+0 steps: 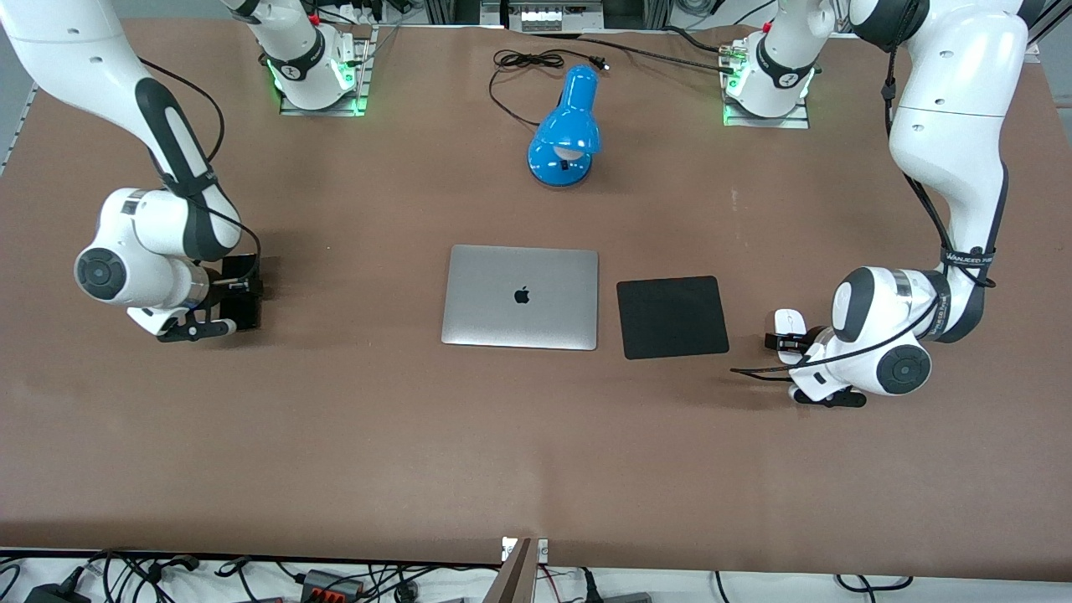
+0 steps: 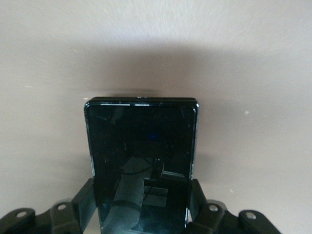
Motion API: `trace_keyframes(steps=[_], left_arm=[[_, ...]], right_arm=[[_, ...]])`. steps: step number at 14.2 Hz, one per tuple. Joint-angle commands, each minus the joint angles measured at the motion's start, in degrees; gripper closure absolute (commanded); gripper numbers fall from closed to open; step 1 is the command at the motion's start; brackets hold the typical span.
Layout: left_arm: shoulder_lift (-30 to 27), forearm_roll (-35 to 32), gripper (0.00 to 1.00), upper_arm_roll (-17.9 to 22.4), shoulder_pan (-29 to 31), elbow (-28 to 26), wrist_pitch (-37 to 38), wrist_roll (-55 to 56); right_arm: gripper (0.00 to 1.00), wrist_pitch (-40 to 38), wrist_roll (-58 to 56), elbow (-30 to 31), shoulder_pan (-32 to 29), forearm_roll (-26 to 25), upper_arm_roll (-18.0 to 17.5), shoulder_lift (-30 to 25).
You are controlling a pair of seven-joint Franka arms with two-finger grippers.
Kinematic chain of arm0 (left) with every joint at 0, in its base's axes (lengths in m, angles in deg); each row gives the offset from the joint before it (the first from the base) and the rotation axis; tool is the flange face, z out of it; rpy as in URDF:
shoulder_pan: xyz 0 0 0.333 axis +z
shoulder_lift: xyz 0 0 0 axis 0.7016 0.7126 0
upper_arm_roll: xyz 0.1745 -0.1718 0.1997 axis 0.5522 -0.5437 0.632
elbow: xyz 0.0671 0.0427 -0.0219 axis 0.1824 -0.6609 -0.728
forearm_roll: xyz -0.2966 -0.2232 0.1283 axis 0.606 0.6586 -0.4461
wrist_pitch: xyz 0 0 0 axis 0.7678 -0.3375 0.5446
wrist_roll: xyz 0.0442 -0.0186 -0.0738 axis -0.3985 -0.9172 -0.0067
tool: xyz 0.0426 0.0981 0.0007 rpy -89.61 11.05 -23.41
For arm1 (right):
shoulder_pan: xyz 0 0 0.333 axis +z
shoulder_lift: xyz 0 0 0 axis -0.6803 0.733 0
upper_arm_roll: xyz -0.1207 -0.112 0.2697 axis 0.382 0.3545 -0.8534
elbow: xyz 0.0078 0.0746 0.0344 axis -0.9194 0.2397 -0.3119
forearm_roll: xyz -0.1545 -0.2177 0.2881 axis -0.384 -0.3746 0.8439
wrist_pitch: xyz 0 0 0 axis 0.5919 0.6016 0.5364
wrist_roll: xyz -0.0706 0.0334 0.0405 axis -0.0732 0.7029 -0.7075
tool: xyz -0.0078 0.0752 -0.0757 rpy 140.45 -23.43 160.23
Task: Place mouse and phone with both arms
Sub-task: 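Close the right gripper on the phone while the left gripper grasps the mouse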
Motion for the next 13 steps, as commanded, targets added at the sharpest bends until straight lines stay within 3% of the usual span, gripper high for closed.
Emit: trace_keyframes(steps=[1, 3, 7, 13], left_arm=[[-0.41, 1.11, 0.22, 0.12, 0.08, -0.83, -0.68, -1.69], [-0.41, 1.11, 0.29, 0.03, 0.08, -0.74, -0.59, -1.77], [-0.59, 1.20, 0.37, 0.03, -0.44, -0.74, -0.15, -1.51], [-1.73, 1.20, 0.46, -1.63, -0.71, 0.39, 2.12, -0.90]], right_arm=[[0.74, -10.49, 1.34, -4.66, 2.48, 0.44, -1.25, -4.84], [0.74, -13.51, 7.30, -8.98, 5.55, 0.53, -1.34, -3.62], [0.74, -10.37, 14.79, -9.17, 12.06, 6.50, -1.25, -0.89], [0.74, -3.07, 26.92, -9.17, 19.98, 6.77, -1.34, 3.59]])
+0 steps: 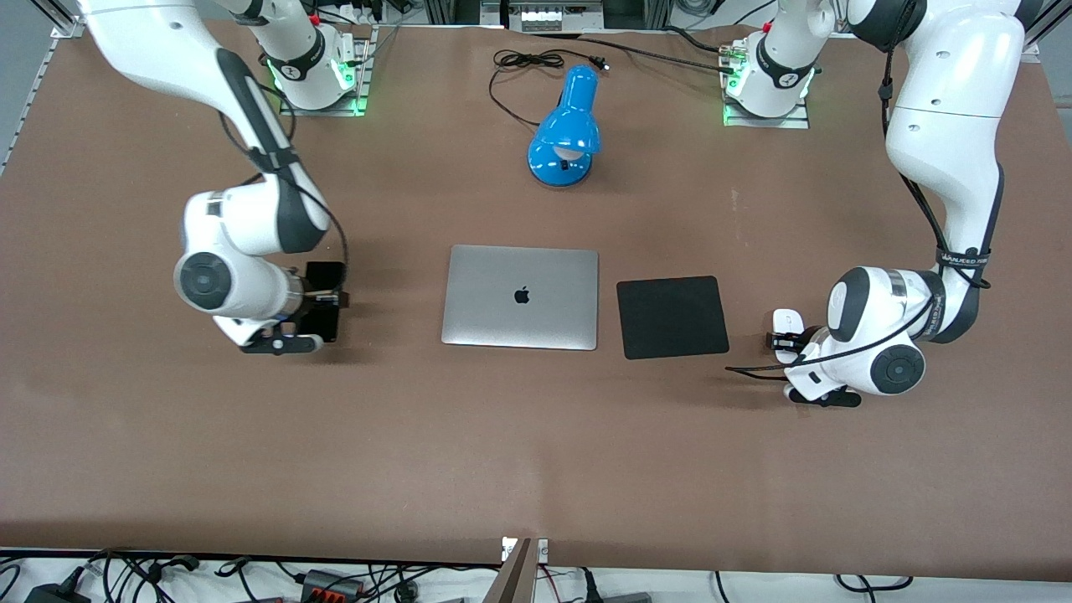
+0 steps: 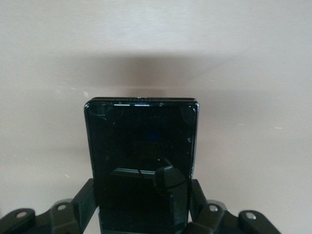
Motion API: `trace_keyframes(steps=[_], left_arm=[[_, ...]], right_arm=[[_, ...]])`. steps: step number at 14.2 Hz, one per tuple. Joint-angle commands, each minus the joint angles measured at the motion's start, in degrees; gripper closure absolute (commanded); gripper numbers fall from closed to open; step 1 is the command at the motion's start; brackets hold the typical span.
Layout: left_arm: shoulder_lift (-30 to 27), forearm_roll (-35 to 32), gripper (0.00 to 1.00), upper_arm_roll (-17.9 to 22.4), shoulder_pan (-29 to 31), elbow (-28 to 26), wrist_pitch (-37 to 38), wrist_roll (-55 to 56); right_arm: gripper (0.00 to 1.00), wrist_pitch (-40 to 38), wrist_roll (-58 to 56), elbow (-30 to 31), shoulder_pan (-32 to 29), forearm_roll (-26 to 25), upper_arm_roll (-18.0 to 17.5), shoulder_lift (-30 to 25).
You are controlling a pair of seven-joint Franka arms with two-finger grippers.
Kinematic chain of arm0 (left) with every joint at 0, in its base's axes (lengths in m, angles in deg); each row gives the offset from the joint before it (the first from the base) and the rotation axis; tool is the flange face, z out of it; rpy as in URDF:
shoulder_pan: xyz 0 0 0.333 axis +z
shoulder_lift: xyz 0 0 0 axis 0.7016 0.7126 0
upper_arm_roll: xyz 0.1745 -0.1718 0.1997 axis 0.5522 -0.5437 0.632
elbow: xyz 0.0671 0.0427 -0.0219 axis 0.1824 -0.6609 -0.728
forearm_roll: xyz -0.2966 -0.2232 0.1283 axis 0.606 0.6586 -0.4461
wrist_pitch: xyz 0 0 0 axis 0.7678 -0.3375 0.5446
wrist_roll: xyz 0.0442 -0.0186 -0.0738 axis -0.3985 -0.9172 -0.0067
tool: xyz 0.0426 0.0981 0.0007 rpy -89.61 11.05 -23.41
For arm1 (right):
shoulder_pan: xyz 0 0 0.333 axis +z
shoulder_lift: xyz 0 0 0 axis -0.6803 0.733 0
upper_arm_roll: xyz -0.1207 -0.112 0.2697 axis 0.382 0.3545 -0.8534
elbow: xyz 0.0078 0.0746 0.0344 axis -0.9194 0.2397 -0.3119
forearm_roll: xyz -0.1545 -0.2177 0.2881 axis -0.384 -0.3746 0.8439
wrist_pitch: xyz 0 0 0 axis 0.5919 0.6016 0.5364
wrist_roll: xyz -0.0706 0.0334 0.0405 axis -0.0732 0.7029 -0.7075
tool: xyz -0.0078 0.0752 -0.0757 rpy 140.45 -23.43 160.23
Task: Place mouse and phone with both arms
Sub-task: 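Carry the phone beside the laptop while the left gripper carries the mouse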
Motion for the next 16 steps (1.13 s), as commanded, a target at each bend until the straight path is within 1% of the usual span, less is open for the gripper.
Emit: trace_keyframes(steps=[1, 5, 7, 9, 11, 14, 16], left_arm=[[-2.16, 1.20, 0.46, -2.80, -0.28, 1.09, 2.96, -0.65], [-2.16, 1.20, 0.47, -8.34, -0.98, 1.80, 4.02, 0.75], [-1.72, 1.29, 0.47, -9.93, -1.86, 1.72, 4.02, 5.39], [-1.20, 1.29, 0.50, -10.02, -5.10, 1.80, 3.76, 9.09], [-0.67, 1.20, 0.50, -10.02, -7.48, 1.72, 3.32, 13.75], [0.21, 1.20, 0.49, -10.02, -8.54, 1.54, 1.91, 14.38], [0.74, 1.11, 0.48, -10.02, -8.72, 1.37, 1.74, 14.38]], right_arm=[[0.74, 1.77, 4.29, -1.11, 2.78, 1.04, 0.51, 1.65], [0.74, 6.78, 10.88, -1.11, 6.99, 1.12, 0.59, 4.81], [0.74, 7.50, 13.17, -1.11, 8.58, 1.12, 0.51, 5.34], [0.74, 7.59, 14.06, -1.11, 9.11, 1.12, 0.51, 6.04], [0.74, 9.07, 14.06, -1.54, 10.25, 1.12, 0.51, 6.84], [0.74, 9.26, 14.15, -2.69, 10.61, 1.30, 0.42, 7.89], [0.74, 9.34, 13.88, -2.78, 10.69, 3.40, 0.25, 7.89]])
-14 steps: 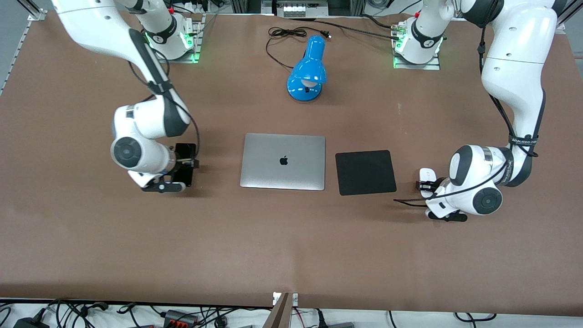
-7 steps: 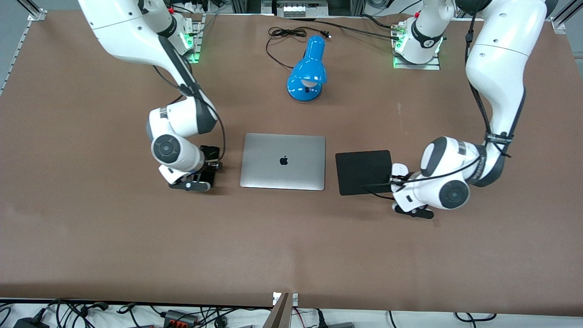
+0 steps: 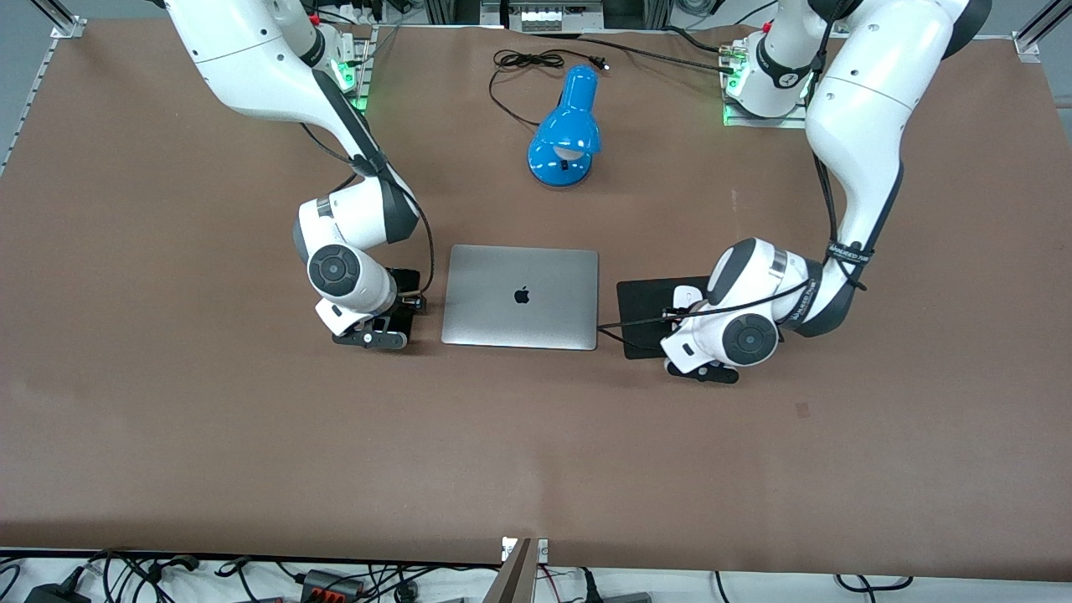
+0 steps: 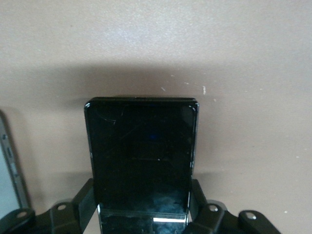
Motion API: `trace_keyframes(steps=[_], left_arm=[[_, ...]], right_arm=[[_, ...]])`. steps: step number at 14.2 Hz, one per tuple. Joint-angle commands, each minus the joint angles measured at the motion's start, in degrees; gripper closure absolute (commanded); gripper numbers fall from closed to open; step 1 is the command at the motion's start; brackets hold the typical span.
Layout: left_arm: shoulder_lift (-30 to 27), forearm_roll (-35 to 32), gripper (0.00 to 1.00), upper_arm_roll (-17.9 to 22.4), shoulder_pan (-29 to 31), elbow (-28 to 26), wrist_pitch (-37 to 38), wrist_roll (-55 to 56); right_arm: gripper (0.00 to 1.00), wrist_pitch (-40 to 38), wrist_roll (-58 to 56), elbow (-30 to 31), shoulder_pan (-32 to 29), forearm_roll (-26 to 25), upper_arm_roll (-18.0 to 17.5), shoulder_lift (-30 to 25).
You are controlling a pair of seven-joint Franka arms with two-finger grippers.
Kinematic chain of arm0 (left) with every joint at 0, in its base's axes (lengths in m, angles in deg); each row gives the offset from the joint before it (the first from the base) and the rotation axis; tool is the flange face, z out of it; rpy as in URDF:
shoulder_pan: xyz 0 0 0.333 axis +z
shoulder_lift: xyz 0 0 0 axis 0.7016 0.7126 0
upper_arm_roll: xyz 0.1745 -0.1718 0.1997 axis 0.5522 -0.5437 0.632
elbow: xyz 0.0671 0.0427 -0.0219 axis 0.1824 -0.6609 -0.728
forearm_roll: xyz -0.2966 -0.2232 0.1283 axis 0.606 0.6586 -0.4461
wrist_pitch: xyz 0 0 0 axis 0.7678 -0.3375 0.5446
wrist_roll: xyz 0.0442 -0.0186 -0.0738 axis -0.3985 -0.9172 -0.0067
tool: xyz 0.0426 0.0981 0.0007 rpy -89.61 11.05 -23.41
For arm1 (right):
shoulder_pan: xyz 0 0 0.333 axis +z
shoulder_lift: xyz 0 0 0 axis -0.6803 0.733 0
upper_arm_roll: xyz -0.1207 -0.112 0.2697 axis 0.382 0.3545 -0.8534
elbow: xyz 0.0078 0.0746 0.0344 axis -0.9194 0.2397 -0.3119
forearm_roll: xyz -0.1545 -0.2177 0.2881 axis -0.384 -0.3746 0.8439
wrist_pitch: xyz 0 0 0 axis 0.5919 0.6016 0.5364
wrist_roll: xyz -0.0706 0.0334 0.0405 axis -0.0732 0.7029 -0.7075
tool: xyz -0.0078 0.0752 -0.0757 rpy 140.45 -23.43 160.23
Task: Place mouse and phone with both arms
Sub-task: 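Carry the phone beside the laptop while the left gripper carries the mouse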
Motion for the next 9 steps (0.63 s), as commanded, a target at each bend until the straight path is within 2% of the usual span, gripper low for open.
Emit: trace_keyframes(steps=[1, 4, 6, 7, 8, 9], left_arm=[[0.31, 1.09, 0.47, 0.29, 0.12, -0.50, -1.64, 0.30], [0.48, 1.09, 0.39, 0.38, -0.05, -0.59, -1.91, 0.73], [0.57, 1.00, 0.37, 0.38, 0.12, -0.59, -1.91, 0.65], [0.57, 1.00, 0.33, 0.38, 0.12, -0.59, -1.91, 0.73], [0.57, 1.00, 0.22, 0.47, 0.12, -0.59, -1.91, 0.73], [0.57, 1.00, 0.16, 0.55, 0.29, -0.59, -1.82, 0.73]], right_arm=[[0.74, 0.04, 0.35, -1.56, 0.69, 2.53, 0.15, 0.79], [0.74, 0.66, -0.18, -1.56, 1.39, 2.62, -0.02, 1.05], [0.74, 0.57, -0.36, -1.56, 1.74, 2.53, -0.11, 1.05], [0.74, 0.57, -0.62, -1.65, 1.66, 2.36, -1.42, 1.05], [0.74, 0.57, -1.14, -1.65, 1.66, 2.18, -1.61, 1.14], [0.74, 0.57, -2.80, -1.65, 1.57, 2.18, -1.61, 1.31]])
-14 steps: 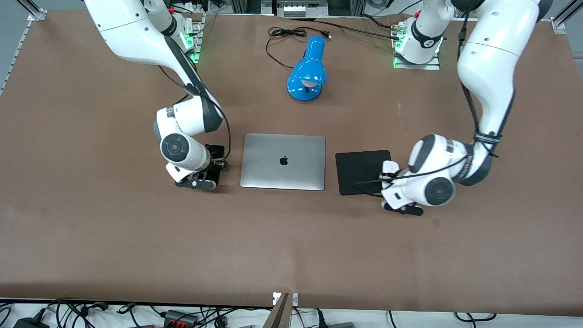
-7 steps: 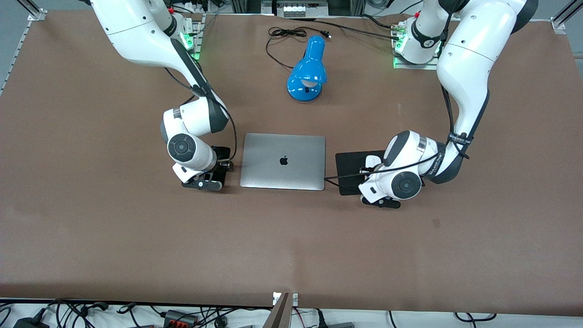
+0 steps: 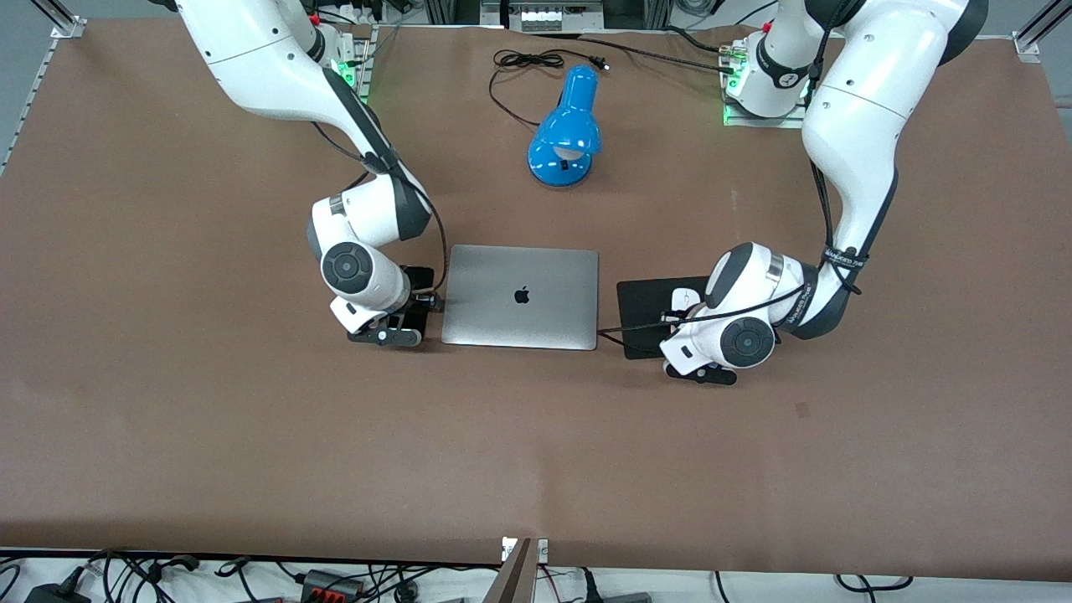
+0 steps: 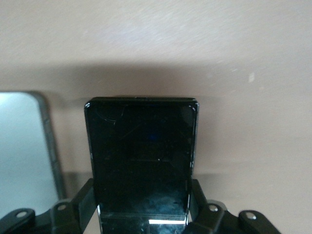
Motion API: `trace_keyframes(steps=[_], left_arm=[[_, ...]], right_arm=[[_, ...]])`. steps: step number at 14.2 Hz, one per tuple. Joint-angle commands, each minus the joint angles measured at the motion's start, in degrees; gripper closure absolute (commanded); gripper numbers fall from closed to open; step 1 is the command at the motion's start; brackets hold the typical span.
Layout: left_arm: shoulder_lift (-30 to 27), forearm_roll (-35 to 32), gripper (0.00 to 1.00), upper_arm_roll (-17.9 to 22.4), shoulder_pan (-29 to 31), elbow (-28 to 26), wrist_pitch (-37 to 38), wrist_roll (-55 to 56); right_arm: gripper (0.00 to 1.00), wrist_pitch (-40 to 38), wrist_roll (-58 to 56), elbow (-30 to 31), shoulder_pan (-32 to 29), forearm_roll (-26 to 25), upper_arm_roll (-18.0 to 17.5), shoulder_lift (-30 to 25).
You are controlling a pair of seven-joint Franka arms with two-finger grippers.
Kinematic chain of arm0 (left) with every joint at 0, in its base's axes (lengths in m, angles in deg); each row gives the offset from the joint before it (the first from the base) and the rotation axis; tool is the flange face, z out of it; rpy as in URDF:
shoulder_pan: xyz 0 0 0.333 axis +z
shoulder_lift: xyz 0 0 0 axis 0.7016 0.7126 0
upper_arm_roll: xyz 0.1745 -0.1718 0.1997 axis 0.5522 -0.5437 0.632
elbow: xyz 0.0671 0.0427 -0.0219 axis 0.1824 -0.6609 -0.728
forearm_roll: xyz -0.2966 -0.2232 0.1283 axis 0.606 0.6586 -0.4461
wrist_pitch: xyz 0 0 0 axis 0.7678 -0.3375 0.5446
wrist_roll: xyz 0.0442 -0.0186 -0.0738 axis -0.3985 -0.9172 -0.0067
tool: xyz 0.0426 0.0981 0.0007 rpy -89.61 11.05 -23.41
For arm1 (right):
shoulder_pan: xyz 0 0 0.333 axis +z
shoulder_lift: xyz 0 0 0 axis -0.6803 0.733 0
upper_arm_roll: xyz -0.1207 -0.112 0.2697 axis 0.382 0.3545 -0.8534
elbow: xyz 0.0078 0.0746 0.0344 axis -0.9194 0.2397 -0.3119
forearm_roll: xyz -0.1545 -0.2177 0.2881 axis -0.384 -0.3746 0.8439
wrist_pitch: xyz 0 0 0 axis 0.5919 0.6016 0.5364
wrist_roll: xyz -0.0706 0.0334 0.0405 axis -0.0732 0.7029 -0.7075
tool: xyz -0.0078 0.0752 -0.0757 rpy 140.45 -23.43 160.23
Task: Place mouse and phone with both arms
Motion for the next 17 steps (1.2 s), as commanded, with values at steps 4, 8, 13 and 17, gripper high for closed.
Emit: trace_keyframes(steps=[4, 8, 13, 17], left_arm=[[-0.60, 0.74, 0.00, 0.24, 0.50, -0.26, -0.11, 0.33], [-2.18, 0.47, 0.00, 0.68, 1.64, 0.88, 2.34, 0.16], [-8.41, -0.05, 0.00, 1.12, 5.07, 6.33, 14.89, 0.24], [-19.11, -0.58, 0.00, 1.82, 7.53, 8.80, 26.66, 0.33]], right_arm=[[0.74, 0.21, -4.49, -1.03, 0.27, 1.13, -0.24, 1.06], [0.00, -0.31, -4.23, -1.11, -0.26, 1.21, -0.15, 0.45], [0.00, -14.25, -4.93, -6.98, -1.14, 0.17, 1.86, -7.71], [0.00, -29.20, -12.38, -19.44, -2.63, -0.10, 6.16, -10.72]])
